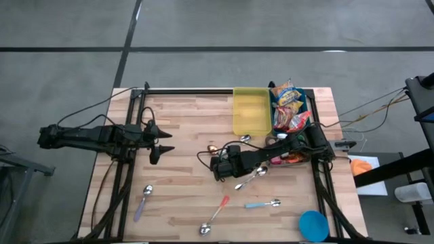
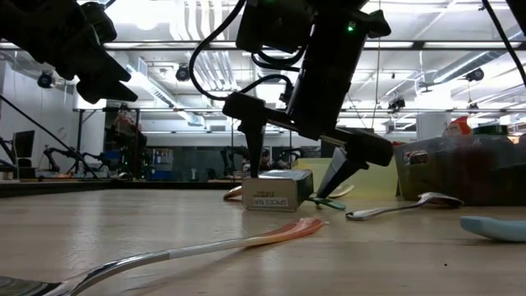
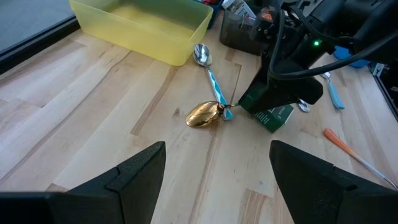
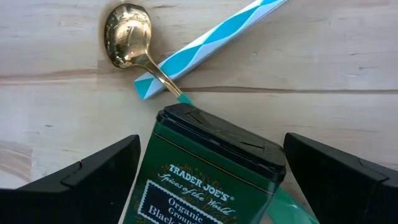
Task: Pick & Place Food Item
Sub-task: Put the black seasoning can into the black bin
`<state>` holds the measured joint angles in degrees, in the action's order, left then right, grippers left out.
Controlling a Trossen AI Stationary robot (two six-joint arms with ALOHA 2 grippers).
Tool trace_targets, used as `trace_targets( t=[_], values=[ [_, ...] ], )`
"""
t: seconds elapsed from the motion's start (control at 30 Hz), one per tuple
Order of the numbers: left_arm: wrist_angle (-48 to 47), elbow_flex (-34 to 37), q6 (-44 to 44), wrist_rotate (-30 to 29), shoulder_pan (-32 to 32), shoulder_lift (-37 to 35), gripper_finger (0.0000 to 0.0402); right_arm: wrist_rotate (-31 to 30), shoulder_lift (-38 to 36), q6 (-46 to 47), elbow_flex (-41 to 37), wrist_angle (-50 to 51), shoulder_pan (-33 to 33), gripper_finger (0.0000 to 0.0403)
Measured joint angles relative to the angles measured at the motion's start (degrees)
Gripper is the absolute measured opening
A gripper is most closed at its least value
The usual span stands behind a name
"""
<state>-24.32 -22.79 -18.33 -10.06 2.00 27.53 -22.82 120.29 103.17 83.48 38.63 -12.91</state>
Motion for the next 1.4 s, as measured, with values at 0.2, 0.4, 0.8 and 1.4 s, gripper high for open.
trace_targets(
  t=[0.2,0.4,0.8,1.4],
  values=[
    [0.0,0.0,0.0,0.0,0.0,0.0,0.0290,0.4,0.0,0.4,0.0,0.0,0.0,0.0382],
    [0.0,0.0,0.0,0.0,0.0,0.0,0.0290,0.4,0.0,0.4,0.0,0.0,0.0,0.0335],
    [0.0,0.0,0.0,0.0,0.0,0.0,0.0290,0.4,-0.1,0.4,0.0,0.1,0.0,0.0304],
    [0.0,0.0,0.0,0.0,0.0,0.0,0.0290,0.6,-0.1,0.3,0.6,2.2,-0.1,0.0302]
  ],
)
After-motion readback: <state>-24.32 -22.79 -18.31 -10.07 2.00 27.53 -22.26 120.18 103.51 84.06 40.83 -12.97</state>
